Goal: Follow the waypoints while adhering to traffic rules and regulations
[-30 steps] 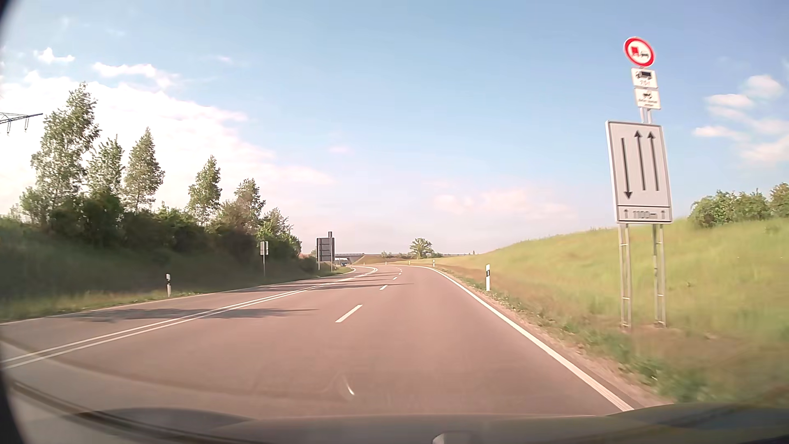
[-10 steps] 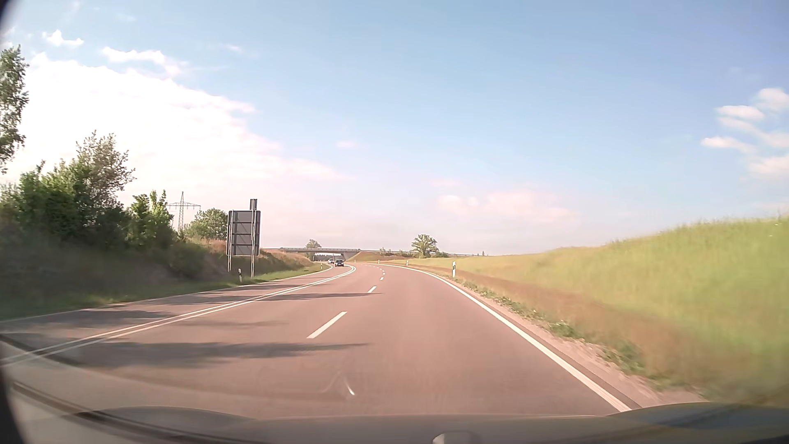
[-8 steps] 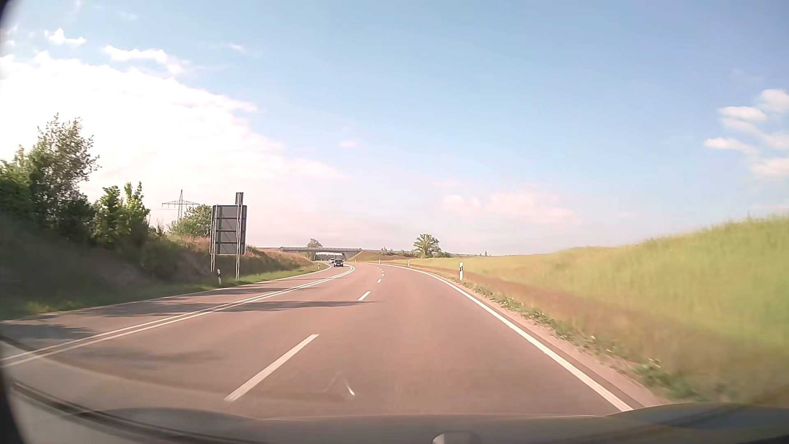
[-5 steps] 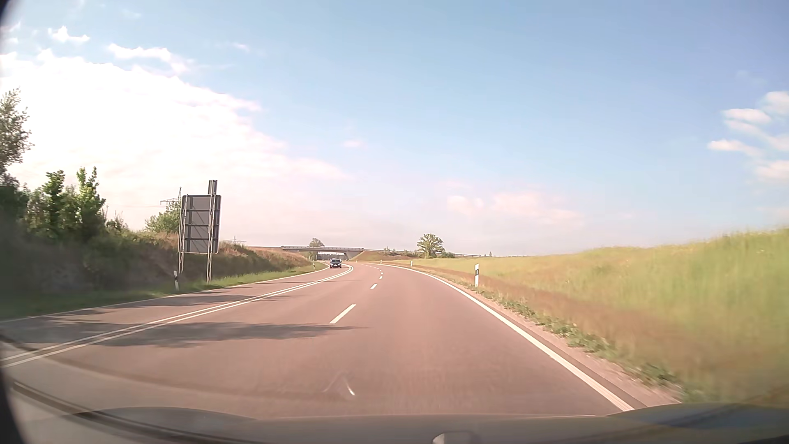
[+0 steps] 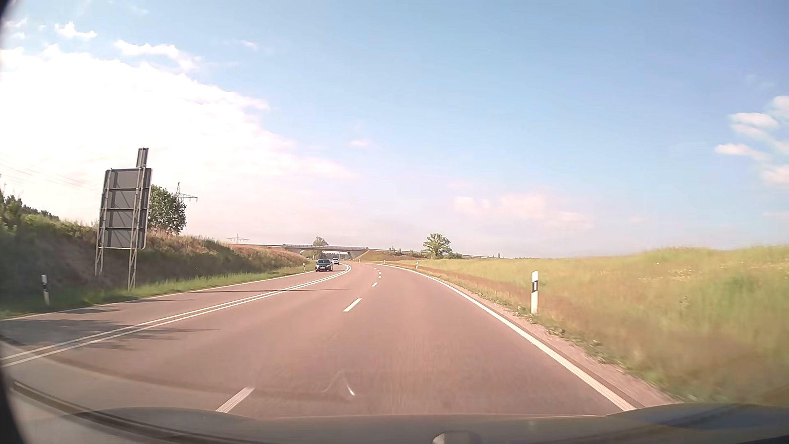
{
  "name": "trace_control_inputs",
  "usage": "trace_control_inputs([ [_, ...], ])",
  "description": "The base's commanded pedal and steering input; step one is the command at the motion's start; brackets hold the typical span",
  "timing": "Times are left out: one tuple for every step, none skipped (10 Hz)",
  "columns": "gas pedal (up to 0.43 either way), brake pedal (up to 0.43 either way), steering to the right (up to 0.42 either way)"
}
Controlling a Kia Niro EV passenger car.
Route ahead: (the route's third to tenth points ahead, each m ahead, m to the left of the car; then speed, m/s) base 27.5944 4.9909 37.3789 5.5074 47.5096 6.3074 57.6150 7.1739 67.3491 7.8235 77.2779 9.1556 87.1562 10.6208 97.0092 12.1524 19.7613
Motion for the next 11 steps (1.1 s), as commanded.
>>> trace_control_inputs([
  [0.260, 0.000, -0.007],
  [0.260, 0.000, -0.009],
  [0.260, 0.000, -0.011],
  [0.260, 0.000, -0.013],
  [0.260, 0.000, -0.014],
  [0.260, 0.000, -0.014],
  [0.260, 0.000, -0.013],
  [0.260, 0.000, -0.011],
  [0.260, 0.000, -0.010],
  [0.260, 0.000, -0.009],
  [0.260, 0.000, -0.009],
])
